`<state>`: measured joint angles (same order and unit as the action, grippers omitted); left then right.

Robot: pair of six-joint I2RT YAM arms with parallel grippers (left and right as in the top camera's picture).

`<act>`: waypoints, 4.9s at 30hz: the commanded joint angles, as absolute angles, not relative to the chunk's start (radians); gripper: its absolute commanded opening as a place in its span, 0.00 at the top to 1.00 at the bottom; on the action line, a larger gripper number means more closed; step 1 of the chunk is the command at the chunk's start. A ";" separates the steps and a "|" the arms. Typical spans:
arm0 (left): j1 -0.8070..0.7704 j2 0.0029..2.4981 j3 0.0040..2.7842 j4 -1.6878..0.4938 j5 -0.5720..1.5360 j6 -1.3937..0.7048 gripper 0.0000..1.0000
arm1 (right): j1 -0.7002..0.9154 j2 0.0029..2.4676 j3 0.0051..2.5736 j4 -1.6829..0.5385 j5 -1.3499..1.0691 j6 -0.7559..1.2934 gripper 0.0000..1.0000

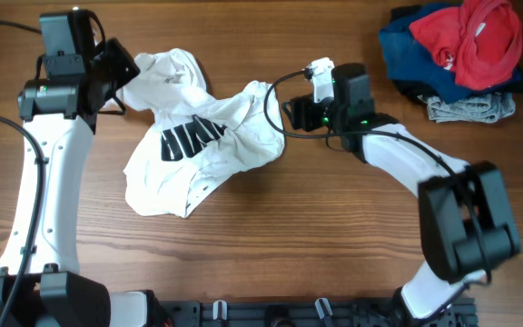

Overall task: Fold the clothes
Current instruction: 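Grasp the shirt's left and right edges with both grippers, then lift the shirt high with both grippers and shake it out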

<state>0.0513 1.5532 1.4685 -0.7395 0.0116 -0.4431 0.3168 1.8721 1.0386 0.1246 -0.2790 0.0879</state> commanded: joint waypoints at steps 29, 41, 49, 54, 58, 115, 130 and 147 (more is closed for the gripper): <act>0.046 1.538 1.256 -0.860 -0.040 -0.435 0.96 | 0.499 2.276 1.305 0.273 0.012 0.182 0.45; 0.086 1.537 1.257 -0.716 -0.130 -0.429 0.96 | 0.564 2.146 1.306 0.039 0.292 0.103 0.96; 0.192 1.522 1.347 -0.640 -0.129 -0.416 0.96 | 0.443 1.676 1.309 -0.116 0.210 0.025 0.96; 0.228 1.439 1.512 -0.677 -0.129 -0.371 0.96 | 0.339 1.430 1.309 -0.252 0.063 0.000 0.96; 0.228 1.331 1.609 -0.712 -0.130 -0.340 0.96 | 0.304 1.296 1.336 -0.368 0.020 -0.028 0.96; 0.174 1.546 1.885 -0.720 -0.132 -0.164 0.96 | 0.097 1.588 1.934 -0.625 -0.073 -0.221 0.96; 0.174 1.052 1.885 -0.801 -0.132 -0.164 0.96 | 0.097 1.074 1.934 -0.813 -0.075 -0.210 0.96; 0.174 1.579 1.885 -0.492 -0.131 -0.165 0.96 | 0.097 1.628 1.934 -0.417 -0.014 -0.262 0.96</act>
<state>0.1497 1.4418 1.8881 -0.6106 -0.0460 -0.1871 0.1272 1.4929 1.9266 -0.5606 -0.1589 -0.2340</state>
